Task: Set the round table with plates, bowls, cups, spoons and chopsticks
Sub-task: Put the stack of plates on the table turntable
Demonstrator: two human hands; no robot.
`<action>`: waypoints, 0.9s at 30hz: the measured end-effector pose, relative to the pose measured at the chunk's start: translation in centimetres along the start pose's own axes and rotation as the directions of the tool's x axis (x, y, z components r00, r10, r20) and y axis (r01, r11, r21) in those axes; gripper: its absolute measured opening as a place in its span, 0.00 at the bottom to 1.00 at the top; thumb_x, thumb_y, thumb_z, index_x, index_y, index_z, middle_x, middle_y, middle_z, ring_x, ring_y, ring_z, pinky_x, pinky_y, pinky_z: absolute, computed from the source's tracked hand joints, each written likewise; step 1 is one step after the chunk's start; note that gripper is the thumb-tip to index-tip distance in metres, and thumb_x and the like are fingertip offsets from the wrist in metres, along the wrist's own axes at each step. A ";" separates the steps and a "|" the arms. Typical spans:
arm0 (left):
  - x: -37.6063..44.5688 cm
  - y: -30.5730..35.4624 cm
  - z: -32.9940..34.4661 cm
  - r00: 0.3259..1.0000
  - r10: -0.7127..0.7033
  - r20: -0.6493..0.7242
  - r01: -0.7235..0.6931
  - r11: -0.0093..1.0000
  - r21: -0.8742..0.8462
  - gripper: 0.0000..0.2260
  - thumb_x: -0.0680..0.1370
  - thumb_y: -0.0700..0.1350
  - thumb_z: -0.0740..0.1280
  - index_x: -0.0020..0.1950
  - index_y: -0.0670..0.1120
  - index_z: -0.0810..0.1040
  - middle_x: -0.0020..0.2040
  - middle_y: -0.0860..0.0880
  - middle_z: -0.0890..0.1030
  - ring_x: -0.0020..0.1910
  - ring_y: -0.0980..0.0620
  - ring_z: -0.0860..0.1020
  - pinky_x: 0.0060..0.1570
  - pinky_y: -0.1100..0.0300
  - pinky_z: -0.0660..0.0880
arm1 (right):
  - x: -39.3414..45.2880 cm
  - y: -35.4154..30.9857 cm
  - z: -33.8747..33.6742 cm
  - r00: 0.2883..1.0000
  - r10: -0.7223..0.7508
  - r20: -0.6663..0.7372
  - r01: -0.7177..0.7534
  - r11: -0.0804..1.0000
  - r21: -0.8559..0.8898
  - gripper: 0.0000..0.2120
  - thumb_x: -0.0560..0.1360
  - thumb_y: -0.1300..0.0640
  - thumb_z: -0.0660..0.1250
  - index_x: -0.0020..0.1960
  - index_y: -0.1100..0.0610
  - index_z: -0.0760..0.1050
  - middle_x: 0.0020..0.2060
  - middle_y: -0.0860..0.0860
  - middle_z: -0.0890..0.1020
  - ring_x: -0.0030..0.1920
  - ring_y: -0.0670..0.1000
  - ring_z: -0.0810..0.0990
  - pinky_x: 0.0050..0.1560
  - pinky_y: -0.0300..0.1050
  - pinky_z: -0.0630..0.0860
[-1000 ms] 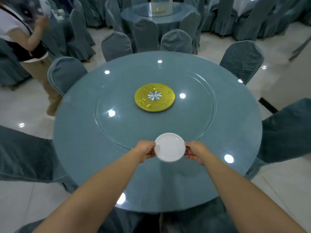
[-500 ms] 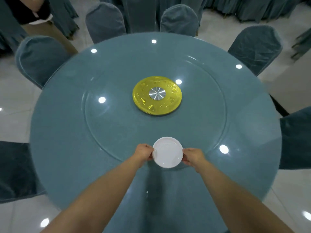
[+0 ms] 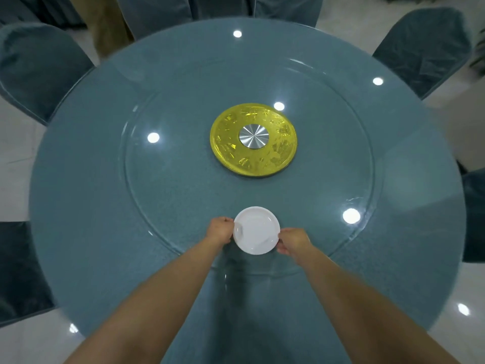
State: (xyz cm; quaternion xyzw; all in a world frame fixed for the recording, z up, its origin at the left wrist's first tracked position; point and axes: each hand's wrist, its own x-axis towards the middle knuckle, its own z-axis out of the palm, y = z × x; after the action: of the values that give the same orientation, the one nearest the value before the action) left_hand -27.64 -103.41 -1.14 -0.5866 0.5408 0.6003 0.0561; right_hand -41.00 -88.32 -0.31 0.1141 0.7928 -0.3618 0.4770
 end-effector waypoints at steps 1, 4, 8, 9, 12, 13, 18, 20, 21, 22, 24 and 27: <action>0.2 -0.1 -0.1 1.000 0.001 0.005 -0.002 1.000 0.005 0.06 0.75 0.38 0.62 0.46 0.45 0.78 0.41 0.42 0.77 0.40 0.47 0.74 0.40 0.58 0.73 | 0.2 -0.1 0.1 1.000 0.004 0.002 -0.004 1.000 -0.004 0.11 0.76 0.69 0.60 0.55 0.69 0.76 0.42 0.59 0.78 0.40 0.56 0.78 0.42 0.49 0.80; 0.5 -0.1 -0.2 0.999 0.035 0.018 -0.035 0.999 0.030 0.05 0.74 0.39 0.63 0.44 0.46 0.78 0.39 0.43 0.76 0.40 0.49 0.73 0.45 0.58 0.71 | 0.4 -0.5 -0.1 1.000 -0.015 0.021 0.015 1.000 -0.016 0.14 0.76 0.70 0.60 0.61 0.70 0.74 0.45 0.57 0.77 0.38 0.54 0.77 0.43 0.49 0.80; -0.2 0.0 -0.1 0.996 0.091 -0.005 -0.090 0.989 0.119 0.10 0.75 0.41 0.63 0.48 0.43 0.84 0.40 0.47 0.79 0.42 0.49 0.74 0.45 0.59 0.71 | -0.6 -0.6 -0.8 0.998 -0.065 0.018 0.065 0.998 0.011 0.15 0.77 0.67 0.63 0.62 0.66 0.76 0.47 0.56 0.78 0.42 0.54 0.78 0.46 0.48 0.79; -0.4 0.2 0.0 0.994 0.111 -0.025 -0.105 0.980 0.169 0.11 0.76 0.41 0.62 0.50 0.44 0.83 0.43 0.47 0.81 0.45 0.48 0.77 0.47 0.60 0.72 | -1.0 -0.6 -0.9 0.998 -0.064 0.010 0.064 0.998 0.016 0.14 0.77 0.67 0.63 0.61 0.65 0.76 0.47 0.56 0.78 0.43 0.54 0.78 0.48 0.49 0.79; -2.0 0.7 0.4 0.985 0.150 -0.089 -0.123 0.959 0.255 0.13 0.78 0.41 0.59 0.58 0.44 0.80 0.56 0.46 0.81 0.55 0.45 0.78 0.52 0.60 0.70 | -2.7 -0.4 -2.0 0.999 -0.031 0.007 0.031 0.999 0.022 0.07 0.79 0.66 0.60 0.53 0.62 0.76 0.47 0.56 0.79 0.39 0.52 0.79 0.44 0.47 0.78; -2.6 1.1 0.7 0.980 0.170 -0.100 -0.137 0.953 0.270 0.13 0.78 0.41 0.59 0.59 0.44 0.79 0.57 0.45 0.81 0.56 0.44 0.77 0.51 0.60 0.69 | -3.4 -0.2 -2.7 0.999 -0.034 0.014 0.033 0.999 0.032 0.08 0.80 0.66 0.59 0.53 0.63 0.76 0.44 0.56 0.79 0.37 0.51 0.78 0.41 0.46 0.77; -4.7 1.4 1.8 0.985 0.150 -0.088 -0.119 0.950 0.290 0.15 0.78 0.38 0.61 0.64 0.37 0.76 0.61 0.38 0.79 0.60 0.40 0.77 0.60 0.52 0.74 | -6.6 1.5 -5.7 0.998 -0.055 0.023 0.052 0.992 0.113 0.06 0.79 0.65 0.59 0.50 0.58 0.74 0.34 0.54 0.74 0.32 0.50 0.74 0.33 0.41 0.69; -5.0 0.6 1.7 0.988 0.117 -0.101 -0.084 0.956 0.280 0.15 0.77 0.36 0.62 0.63 0.33 0.74 0.61 0.35 0.78 0.60 0.38 0.77 0.61 0.49 0.74 | -7.7 2.7 -6.7 0.997 -0.059 0.056 0.053 0.994 0.100 0.11 0.80 0.65 0.58 0.41 0.55 0.69 0.33 0.54 0.71 0.29 0.49 0.72 0.30 0.39 0.67; -4.8 0.2 1.6 0.987 0.111 -0.114 -0.077 0.960 0.268 0.15 0.77 0.35 0.62 0.63 0.32 0.74 0.61 0.33 0.78 0.60 0.37 0.77 0.60 0.47 0.75 | -8.0 3.1 -7.0 0.996 -0.070 0.053 0.064 0.992 0.111 0.11 0.80 0.64 0.57 0.40 0.54 0.67 0.33 0.54 0.71 0.29 0.49 0.72 0.30 0.38 0.66; -4.7 -0.2 1.4 0.986 0.110 -0.128 -0.075 0.965 0.252 0.15 0.76 0.34 0.63 0.62 0.30 0.74 0.60 0.31 0.78 0.60 0.35 0.78 0.60 0.44 0.75 | -8.2 3.5 -7.2 0.997 -0.073 0.037 0.068 0.989 0.128 0.11 0.81 0.63 0.57 0.40 0.54 0.67 0.33 0.54 0.72 0.30 0.49 0.72 0.31 0.38 0.66; -4.4 -1.0 1.3 0.983 0.106 -0.148 -0.073 0.974 0.215 0.14 0.75 0.33 0.65 0.59 0.28 0.75 0.57 0.29 0.79 0.59 0.34 0.78 0.58 0.42 0.76 | -8.2 4.5 -7.2 0.997 -0.079 -0.001 0.078 0.989 0.126 0.09 0.81 0.61 0.59 0.42 0.54 0.69 0.35 0.53 0.74 0.32 0.50 0.74 0.34 0.40 0.67; -4.6 -1.9 1.3 0.990 0.079 -0.119 -0.067 0.993 0.102 0.11 0.75 0.34 0.66 0.55 0.29 0.78 0.44 0.32 0.80 0.44 0.39 0.81 0.54 0.42 0.79 | -8.5 5.6 -6.4 0.997 -0.074 -0.001 0.074 0.991 0.114 0.03 0.80 0.61 0.61 0.47 0.57 0.72 0.38 0.54 0.76 0.35 0.51 0.76 0.36 0.41 0.68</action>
State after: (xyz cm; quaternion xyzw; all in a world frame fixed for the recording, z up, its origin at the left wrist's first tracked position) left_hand -25.75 -99.06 0.89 -0.5989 0.5931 0.5373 0.0294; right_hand -37.97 -78.54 6.06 0.1110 0.7738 -0.4241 0.4573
